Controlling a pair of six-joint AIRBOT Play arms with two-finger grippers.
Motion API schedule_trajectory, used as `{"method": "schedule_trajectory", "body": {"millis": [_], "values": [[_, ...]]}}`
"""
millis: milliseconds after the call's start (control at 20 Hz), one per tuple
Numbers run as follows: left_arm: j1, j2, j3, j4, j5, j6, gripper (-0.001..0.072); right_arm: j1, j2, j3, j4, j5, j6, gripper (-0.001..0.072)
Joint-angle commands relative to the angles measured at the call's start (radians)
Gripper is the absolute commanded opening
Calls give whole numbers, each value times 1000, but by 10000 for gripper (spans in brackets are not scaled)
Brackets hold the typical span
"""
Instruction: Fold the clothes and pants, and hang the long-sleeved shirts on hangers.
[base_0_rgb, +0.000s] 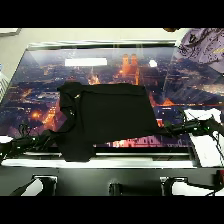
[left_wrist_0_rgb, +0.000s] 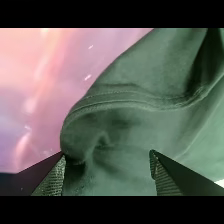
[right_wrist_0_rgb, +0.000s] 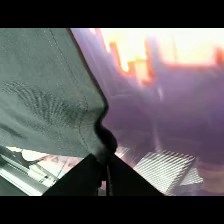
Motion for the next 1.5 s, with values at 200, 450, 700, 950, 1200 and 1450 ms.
{"method": "schedule_trajectory", "body": {"millis": [200, 450, 700, 950, 1200, 1450], "values": [[-51, -43, 6, -5, 37, 3, 17, 0, 40, 1, 11, -2, 0, 31], [-76, -44, 156, -26, 22, -5, 15, 6, 115, 3, 114, 5, -51, 29], [-183, -44, 491, -23, 21, -76, 14, 237, 174, 219, 45, -84, 35, 28], [-200, -44, 1031, 139, -36, -212, 13, 397, 179, 767, -208, -77, 197, 28], [-200, -16, 1589, 368, -237, -397, 13, 429, 256, 1273, -342, 8, 286, 27], [-200, 207, 1701, 587, -315, -579, 13, 429, 527, 1305, -419, 16, 346, 27]]}}
